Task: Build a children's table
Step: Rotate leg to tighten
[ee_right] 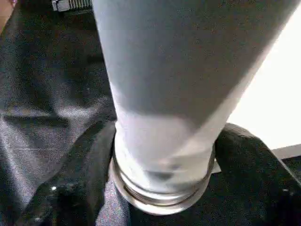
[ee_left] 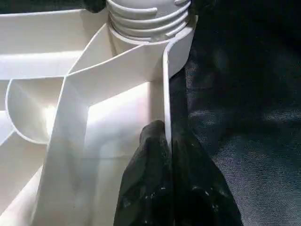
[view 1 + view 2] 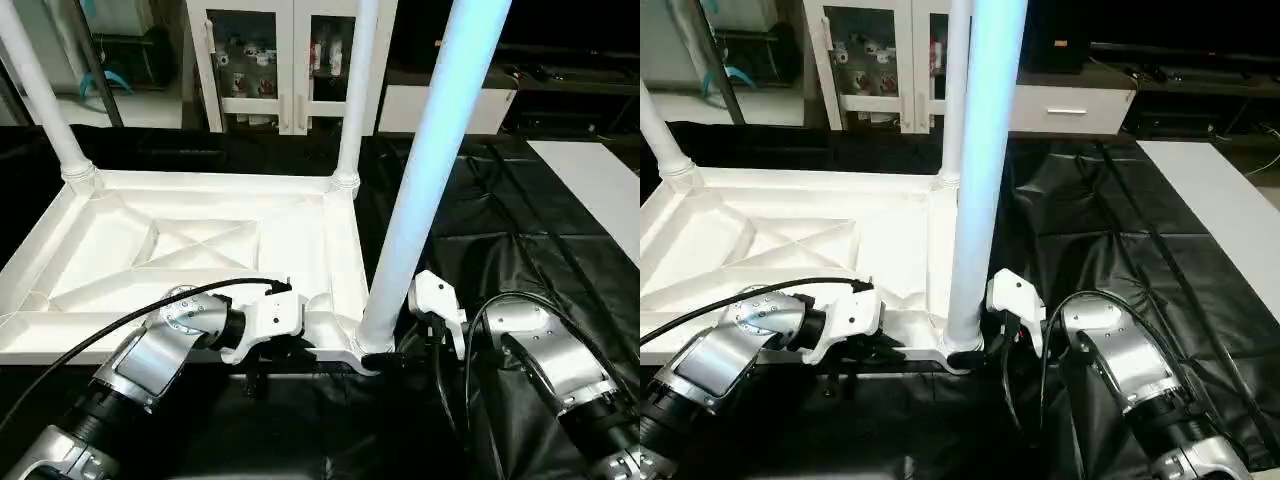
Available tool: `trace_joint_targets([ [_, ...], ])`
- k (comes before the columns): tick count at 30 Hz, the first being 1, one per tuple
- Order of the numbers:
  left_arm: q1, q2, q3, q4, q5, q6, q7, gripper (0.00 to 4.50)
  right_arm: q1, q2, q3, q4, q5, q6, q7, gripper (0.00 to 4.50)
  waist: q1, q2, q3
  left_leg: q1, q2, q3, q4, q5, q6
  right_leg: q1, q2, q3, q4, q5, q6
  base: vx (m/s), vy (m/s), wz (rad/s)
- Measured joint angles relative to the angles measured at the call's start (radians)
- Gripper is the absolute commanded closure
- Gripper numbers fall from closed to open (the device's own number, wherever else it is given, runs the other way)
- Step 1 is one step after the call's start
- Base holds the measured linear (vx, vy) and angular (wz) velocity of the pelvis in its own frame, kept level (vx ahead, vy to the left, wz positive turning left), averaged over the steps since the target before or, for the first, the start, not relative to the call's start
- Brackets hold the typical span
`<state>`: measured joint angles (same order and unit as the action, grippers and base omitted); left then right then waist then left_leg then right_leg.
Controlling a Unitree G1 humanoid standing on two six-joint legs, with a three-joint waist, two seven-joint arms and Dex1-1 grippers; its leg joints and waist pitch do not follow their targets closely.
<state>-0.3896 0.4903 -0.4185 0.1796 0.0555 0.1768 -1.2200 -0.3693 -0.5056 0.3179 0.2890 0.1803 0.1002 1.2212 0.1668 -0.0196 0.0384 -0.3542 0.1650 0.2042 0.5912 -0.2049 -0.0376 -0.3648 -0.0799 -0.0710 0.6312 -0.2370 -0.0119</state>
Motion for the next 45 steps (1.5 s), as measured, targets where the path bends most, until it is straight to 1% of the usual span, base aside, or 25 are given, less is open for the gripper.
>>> trace_joint_targets([
  [3,-0.001,0.0,-0.001,0.001,0.0,0.0,0.0,4.5,-0.013,0.001,0.006,0.01,-0.004,-0.003,0.01,1.61,0.0,-0.001,0.0,0.0,0.0,0.0,0.0,0.0,0.0,0.0,0.0,0.0,0.0,0.0,0.0,0.0,0.0,0.0],
  [4,-0.001,0.0,-0.001,0.001,0.0,0.0,-0.001,4.5,-0.014,0.002,0.006,0.011,-0.005,-0.003,0.011,1.61,0.0,-0.001,0.0,0.0,0.0,0.0,0.0,0.0,0.0,0.0,0.0,0.0,0.0,0.0,0.0,0.0,0.0,0.0],
  [5,-0.001,0.001,-0.001,0.001,0.0,0.0,-0.001,4.5,-0.014,0.002,0.006,0.011,-0.005,-0.003,0.011,1.75,0.0,-0.001,0.0,0.0,0.0,0.0,0.0,0.0,0.0,0.0,0.0,0.0,0.0,0.0,0.0,0.0,0.0,0.0],
  [8,-0.001,0.005,-0.001,0.002,0.0,0.0,-0.002,4.5,-0.018,0.008,0.005,0.029,-0.004,-0.018,0.018,1.78,-0.001,-0.002,0.0,0.0,0.0,0.0,0.0,0.0,0.0,0.0,0.0,0.0,0.0,0.0,0.0,0.0,0.0,0.0],
  [12,-0.002,0.006,0.0,0.003,-0.001,0.0,-0.003,4.5,-0.017,0.015,0.001,0.031,-0.003,-0.019,0.017,1.82,-0.002,-0.002,-0.001,0.0,0.001,0.0,0.0,0.0,0.0,0.0,0.001,0.0,0.0,0.0,0.0,0.0,0.0,0.0],
  [16,-0.007,0.005,0.01,0.016,-0.001,0.002,-0.002,4.5,0.01,0.051,-0.032,0.042,0.01,-0.021,-0.021,1.84,-0.006,-0.004,0.0,0.001,0.001,0.0,-0.001,0.0,0.0,0.0,0.001,0.0,0.0,0.0,0.0,0.0,0.0,0.0],
  [18,-0.027,-0.024,0.03,0.057,0.013,0.019,0.04,4.5,0.028,0.103,-0.069,0.059,0.013,-0.015,-0.118,1.84,-0.012,-0.004,0.0,0.002,0.001,0.0,-0.001,0.0,-0.001,0.0,0.001,0.001,0.0,0.001,0.0,0.0,0.0,0.0],
  [19,-0.046,-0.042,0.039,0.09,0.023,0.028,0.073,4.5,0.03,0.135,-0.092,0.073,0.01,-0.003,-0.197,1.84,-0.02,-0.004,0.0,0.002,0.001,0.0,-0.001,0.001,-0.001,0.0,0.001,0.001,0.0,0.002,0.002,0.0,0.0,0.0],
  [21,-0.062,-0.069,0.048,0.116,0.032,0.047,0.114,4.5,0.035,0.17,-0.117,0.08,0.007,0.014,-0.29,1.84,-0.027,-0.003,0.0,0.002,0.0,0.0,-0.001,0.001,-0.002,-0.001,0.001,0.001,0.0,0.003,0.004,0.0,0.0,0.0],
  [24,-0.085,-0.112,0.055,0.153,0.039,0.073,0.166,4.5,0.039,0.215,-0.135,0.09,-0.005,0.023,-0.395,1.84,-0.03,-0.001,-0.001,0.004,-0.001,0.0,-0.001,0.001,-0.002,0.0,0.001,0.003,-0.001,0.003,0.004,0.0,0.0,0.0],
  [27,-0.122,-0.162,0.065,0.213,0.061,0.087,0.245,4.5,0.02,0.291,-0.159,0.131,-0.046,0.02,-0.564,1.84,-0.042,0.0,-0.003,0.004,-0.001,0.0,-0.002,0.001,-0.002,0.0,0.001,0.004,-0.001,0.003,0.003,0.0,0.0,0.0],
  [29,-0.147,-0.194,0.069,0.258,0.08,0.09,0.309,4.5,-0.011,0.348,-0.174,0.175,-0.074,0.024,-0.69,1.85,-0.053,0.003,-0.004,0.004,-0.001,0.0,-0.002,0.001,-0.002,0.0,0.001,0.004,-0.001,0.003,0.003,0.0,0.0,0.0],
  [30,-0.156,-0.203,0.07,0.27,0.084,0.091,0.329,4.5,-0.023,0.363,-0.18,0.189,-0.081,0.025,-0.732,1.85,-0.055,0.004,-0.005,0.004,-0.001,0.0,-0.002,0.001,-0.002,0.0,0.001,0.004,-0.001,0.003,0.003,0.0,0.0,0.0],
  [33,-0.196,-0.252,0.077,0.333,0.111,0.101,0.426,4.5,-0.079,0.473,-0.222,0.286,-0.107,-0.007,-0.978,1.85,-0.064,0.004,-0.004,0.004,-0.001,0.0,-0.003,0.001,-0.003,-0.002,0.001,0.004,-0.002,0.003,0.004,0.0,0.0,0.0],
  [34,-0.204,-0.263,0.079,0.345,0.116,0.101,0.448,4.5,-0.092,0.504,-0.229,0.315,-0.112,-0.029,-1.038,1.85,-0.066,0.005,-0.003,0.004,-0.001,0.0,-0.004,0.001,-0.003,-0.001,0.001,0.004,-0.003,0.003,0.004,0.0,0.0,0.0],
  [35,-0.217,-0.279,0.079,0.367,0.126,0.101,0.481,4.5,-0.119,0.549,-0.25,0.374,-0.111,-0.072,-1.11,1.85,-0.068,0.005,-0.003,0.004,-0.001,0.0,-0.004,0.001,-0.003,-0.002,0.001,0.004,-0.003,0.003,0.004,0.0,0.0,0.0],
  [36,-0.223,-0.288,0.08,0.374,0.135,0.101,0.496,4.5,-0.135,0.57,-0.26,0.407,-0.113,-0.096,-1.15,1.85,-0.069,0.005,-0.003,0.003,-0.001,0.0,-0.005,0.001,-0.003,-0.002,0.001,0.004,-0.005,0.003,0.003,0.0,0.0,0.0],
  [38,-0.229,-0.294,0.085,0.381,0.138,0.1,0.507,4.5,-0.15,0.573,-0.269,0.44,-0.114,-0.122,-1.155,1.86,-0.069,0.005,-0.003,0.002,-0.002,0.0,-0.006,0.001,-0.003,-0.001,0.001,0.004,-0.007,0.004,0.002,0.0,0.0,0.0],
  [42,-0.23,-0.295,0.086,0.381,0.138,0.099,0.506,4.5,-0.15,0.575,-0.286,0.442,-0.11,-0.134,-1.127,1.86,-0.068,0.005,-0.003,0.001,-0.002,0.0,-0.006,0.001,-0.003,-0.001,0.001,0.004,-0.008,0.004,0.003,0.0,0.0,0.0],
  [43,-0.23,-0.295,0.086,0.381,0.138,0.098,0.506,4.5,-0.149,0.575,-0.288,0.442,-0.109,-0.136,-1.124,1.51,-0.068,0.005,-0.003,0.001,-0.002,0.0,-0.006,0.001,-0.003,-0.001,0.001,0.004,-0.008,0.003,0.003,0.0,0.0,0.0],
  [45,-0.229,-0.295,0.085,0.381,0.138,0.087,0.505,4.5,-0.13,0.575,-0.301,0.428,-0.097,-0.157,-1.103,1.16,-0.063,0.005,-0.003,0.001,-0.002,0.0,-0.008,0.001,-0.003,-0.001,0.001,0.004,-0.008,0.003,0.003,0.0,0.0,0.0],
])
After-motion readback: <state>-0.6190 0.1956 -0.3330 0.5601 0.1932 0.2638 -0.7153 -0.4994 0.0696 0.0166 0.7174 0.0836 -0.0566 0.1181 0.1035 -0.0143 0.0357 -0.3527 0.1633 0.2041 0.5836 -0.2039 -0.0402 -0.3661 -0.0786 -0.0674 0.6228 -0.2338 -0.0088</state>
